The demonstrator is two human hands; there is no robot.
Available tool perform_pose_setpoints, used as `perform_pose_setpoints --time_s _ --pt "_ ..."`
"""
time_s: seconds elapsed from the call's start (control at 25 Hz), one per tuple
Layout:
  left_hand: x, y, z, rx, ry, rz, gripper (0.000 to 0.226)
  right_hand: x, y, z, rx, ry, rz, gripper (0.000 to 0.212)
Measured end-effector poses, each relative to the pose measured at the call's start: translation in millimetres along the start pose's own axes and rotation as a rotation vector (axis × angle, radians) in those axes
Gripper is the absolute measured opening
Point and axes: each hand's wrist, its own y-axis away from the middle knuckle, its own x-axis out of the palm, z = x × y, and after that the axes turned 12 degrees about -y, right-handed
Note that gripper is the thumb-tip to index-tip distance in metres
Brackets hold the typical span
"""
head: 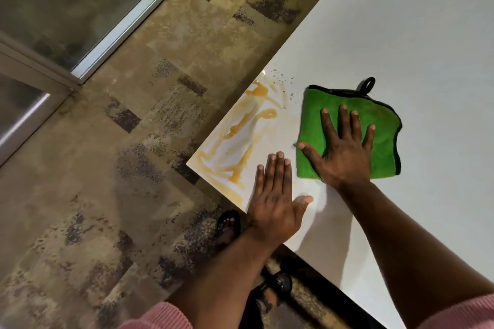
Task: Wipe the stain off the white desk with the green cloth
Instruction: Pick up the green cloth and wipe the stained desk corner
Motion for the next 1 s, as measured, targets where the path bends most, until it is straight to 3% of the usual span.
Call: perform_pose_setpoints --time_s 0.28,0.52,0.64,0.88,1.0 --pt "-2 -11 -1 0.097 -0.014 0.054 0.083 -10 24 -7 -0.055 0.049 0.088 0.084" --pt "6 -11 0 0.098 -0.023 0.088 0.085 -6 -41 14 -0.031 0.037 0.056 0.091" --pt "6 -13 0 0.098 -0.038 0.117 0.085 4 -61 24 -0.048 0.042 0.052 0.082" --pt "-2 -11 1 0.102 0.015 0.142 0.086 -4 -20 2 -0.242 0.091 0.131 0.074" --pt "0 -12 1 0.093 0.013 0.134 0.085 -8 -31 -4 -0.058 0.077 0.096 0.083"
